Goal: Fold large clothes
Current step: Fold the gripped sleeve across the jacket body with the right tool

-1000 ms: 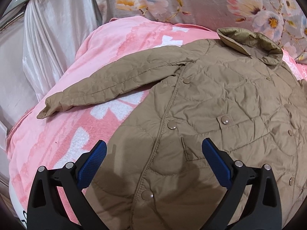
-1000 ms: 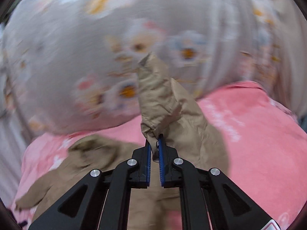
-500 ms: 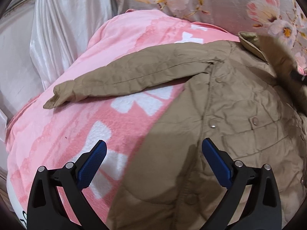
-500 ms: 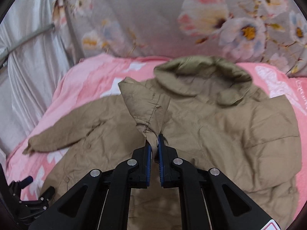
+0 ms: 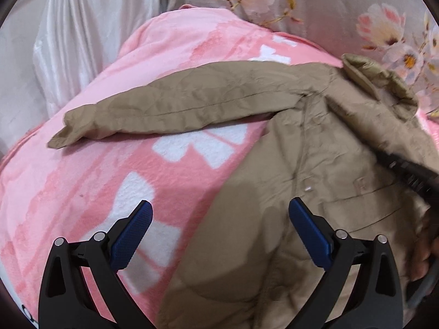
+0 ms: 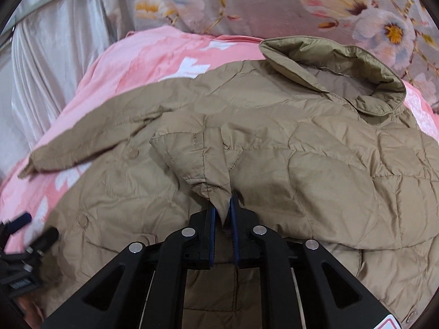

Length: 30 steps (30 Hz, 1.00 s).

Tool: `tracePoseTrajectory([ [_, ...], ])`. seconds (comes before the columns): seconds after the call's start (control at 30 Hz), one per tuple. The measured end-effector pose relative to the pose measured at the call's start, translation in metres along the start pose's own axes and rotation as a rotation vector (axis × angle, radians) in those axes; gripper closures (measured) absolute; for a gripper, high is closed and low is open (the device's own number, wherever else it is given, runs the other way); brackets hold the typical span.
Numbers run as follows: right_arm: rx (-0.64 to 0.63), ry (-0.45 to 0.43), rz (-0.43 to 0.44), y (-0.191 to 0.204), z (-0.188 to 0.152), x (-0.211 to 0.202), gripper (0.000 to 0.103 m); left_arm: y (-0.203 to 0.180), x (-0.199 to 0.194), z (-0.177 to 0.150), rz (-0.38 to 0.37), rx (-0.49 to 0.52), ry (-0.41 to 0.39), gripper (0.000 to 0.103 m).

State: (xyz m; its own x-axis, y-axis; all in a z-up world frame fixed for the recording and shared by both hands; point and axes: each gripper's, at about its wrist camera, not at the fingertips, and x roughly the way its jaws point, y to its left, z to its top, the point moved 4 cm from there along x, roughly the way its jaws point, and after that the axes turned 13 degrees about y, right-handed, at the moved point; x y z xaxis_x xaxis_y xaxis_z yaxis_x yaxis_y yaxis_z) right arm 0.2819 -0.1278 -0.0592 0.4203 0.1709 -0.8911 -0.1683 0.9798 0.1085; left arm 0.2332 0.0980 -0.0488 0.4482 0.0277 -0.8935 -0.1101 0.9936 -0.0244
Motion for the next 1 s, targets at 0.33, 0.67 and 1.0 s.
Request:
tracePoseTrajectory([
  [0.33,0.064,-0.108,0.135,-0.036,-0.064,-0.079,0.047,-0.056,-0.018,0.050,-0.341,0.018,0.053,0.005],
  [0.67,0.535,-0.131,-0.043,-0.223,-0.071,-0.098,0.095,-0.145,0.039,0.085,-0.325,0.063,0.206,0.024],
  [1.0,0.542,-0.090,-0.121,-0.257,-0.054,-0.072,0.095,-0.111,0.020,0.094,0.026,0.099,0.009,0.047],
])
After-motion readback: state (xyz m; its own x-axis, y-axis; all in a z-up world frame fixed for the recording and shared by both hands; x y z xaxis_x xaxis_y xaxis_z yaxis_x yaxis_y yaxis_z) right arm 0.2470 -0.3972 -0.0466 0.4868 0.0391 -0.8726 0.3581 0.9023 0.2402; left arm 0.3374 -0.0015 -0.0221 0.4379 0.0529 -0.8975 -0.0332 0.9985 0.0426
